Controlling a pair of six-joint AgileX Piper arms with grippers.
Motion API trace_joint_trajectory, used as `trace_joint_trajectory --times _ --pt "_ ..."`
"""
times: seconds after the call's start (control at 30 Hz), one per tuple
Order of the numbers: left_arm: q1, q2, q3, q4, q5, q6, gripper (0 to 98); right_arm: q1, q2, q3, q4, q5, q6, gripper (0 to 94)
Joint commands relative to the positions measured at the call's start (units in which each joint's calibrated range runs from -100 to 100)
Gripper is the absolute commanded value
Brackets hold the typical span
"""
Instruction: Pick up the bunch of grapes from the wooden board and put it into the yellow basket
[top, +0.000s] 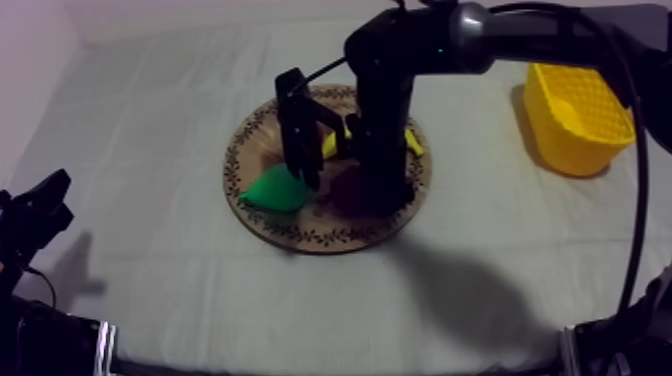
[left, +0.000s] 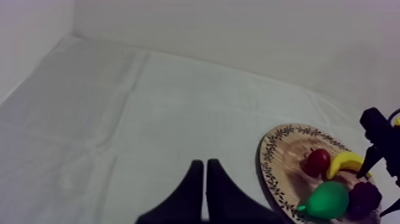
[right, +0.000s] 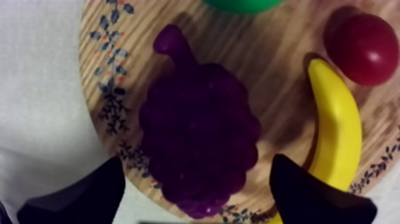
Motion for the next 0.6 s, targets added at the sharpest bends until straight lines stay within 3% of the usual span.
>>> trace_joint_trajectory --times 0.0,0.1,0.33,0.57 --pt "0.0 0.0 -0.03 -0.03 -0.05 0.0 0.1 -0.1 0.95 -0.46 0.31 0.13 -0.18 91.3" --pt "0.0 0.0 -0.03 -0.03 -0.05 0.0 0.1 -0.19 2.34 -1.43 0.41 0.33 -0.22 85.1" --pt "0.0 0.0 -0.03 -0.03 -0.05 0.0 0.1 -0.18 3.79 -2.22 0.43 -0.9 -0.02 57.0" --pt "0.0 0.0 -0.03 -0.03 -0.05 0.0 0.1 0.73 1.98 -2.51 -0.08 -1.26 0.26 45.1"
